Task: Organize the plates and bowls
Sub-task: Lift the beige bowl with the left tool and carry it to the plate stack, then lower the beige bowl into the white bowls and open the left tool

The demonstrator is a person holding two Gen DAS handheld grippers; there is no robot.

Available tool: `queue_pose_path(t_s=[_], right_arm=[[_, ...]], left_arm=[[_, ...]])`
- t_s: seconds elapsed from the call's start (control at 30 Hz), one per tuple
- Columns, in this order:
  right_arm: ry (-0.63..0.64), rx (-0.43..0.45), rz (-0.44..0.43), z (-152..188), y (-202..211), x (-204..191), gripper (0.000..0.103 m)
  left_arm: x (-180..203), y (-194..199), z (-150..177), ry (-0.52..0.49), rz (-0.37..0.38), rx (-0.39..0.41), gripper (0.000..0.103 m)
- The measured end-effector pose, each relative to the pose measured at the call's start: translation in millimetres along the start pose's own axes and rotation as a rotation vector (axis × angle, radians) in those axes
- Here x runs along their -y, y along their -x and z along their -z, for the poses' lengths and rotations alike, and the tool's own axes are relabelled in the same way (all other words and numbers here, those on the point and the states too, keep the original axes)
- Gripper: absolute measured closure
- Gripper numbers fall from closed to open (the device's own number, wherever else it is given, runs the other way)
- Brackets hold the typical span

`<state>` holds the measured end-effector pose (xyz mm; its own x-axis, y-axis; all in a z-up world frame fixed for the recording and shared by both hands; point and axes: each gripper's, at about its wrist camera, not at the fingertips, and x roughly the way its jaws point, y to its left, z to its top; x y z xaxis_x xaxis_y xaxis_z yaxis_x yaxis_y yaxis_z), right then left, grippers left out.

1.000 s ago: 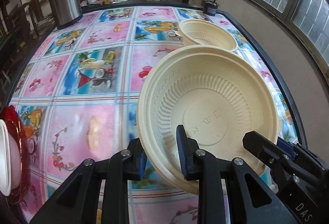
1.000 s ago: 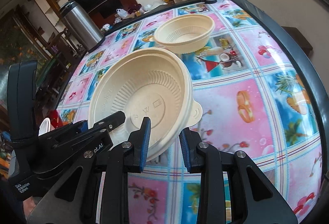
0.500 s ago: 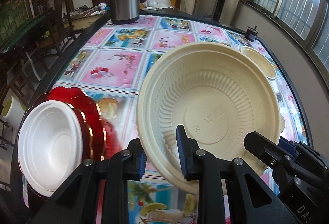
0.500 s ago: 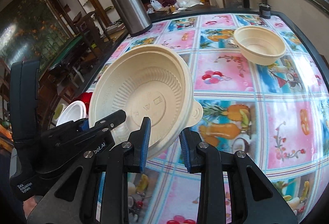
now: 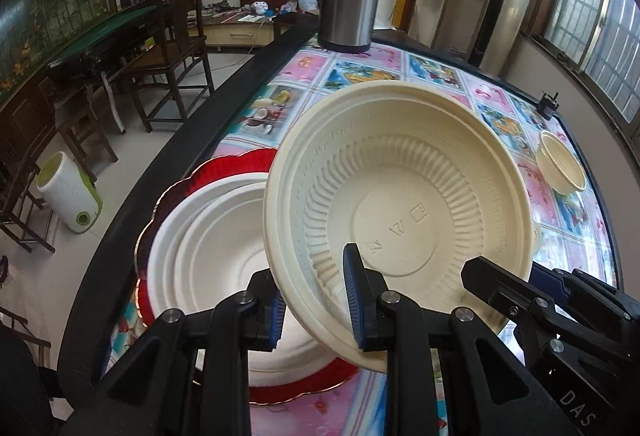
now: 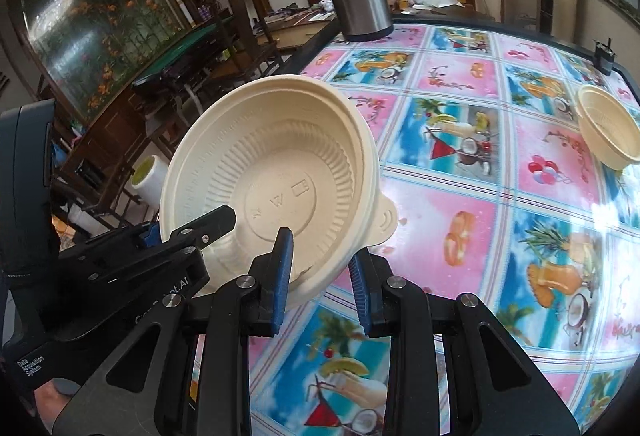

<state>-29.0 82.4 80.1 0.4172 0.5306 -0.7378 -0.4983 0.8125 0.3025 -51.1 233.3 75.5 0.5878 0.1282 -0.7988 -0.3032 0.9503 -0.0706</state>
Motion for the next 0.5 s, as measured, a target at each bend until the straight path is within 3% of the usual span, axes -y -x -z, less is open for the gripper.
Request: queue_pose_path(t_s=[0.27,0.5], right_arm=[[0.070,-0.079,-0.038,1.2,-33.5,-41.2,0.074],[0.098,-0.119,-0.049,0.8,-48.2,-61.0,0.074]], left_arm=[[-43.7,-7.8,10.2,0.064,-0.037,-0.030,0.077],[-58.6,-17.2,13.4,0.092,-0.040,-0.046,0.077]])
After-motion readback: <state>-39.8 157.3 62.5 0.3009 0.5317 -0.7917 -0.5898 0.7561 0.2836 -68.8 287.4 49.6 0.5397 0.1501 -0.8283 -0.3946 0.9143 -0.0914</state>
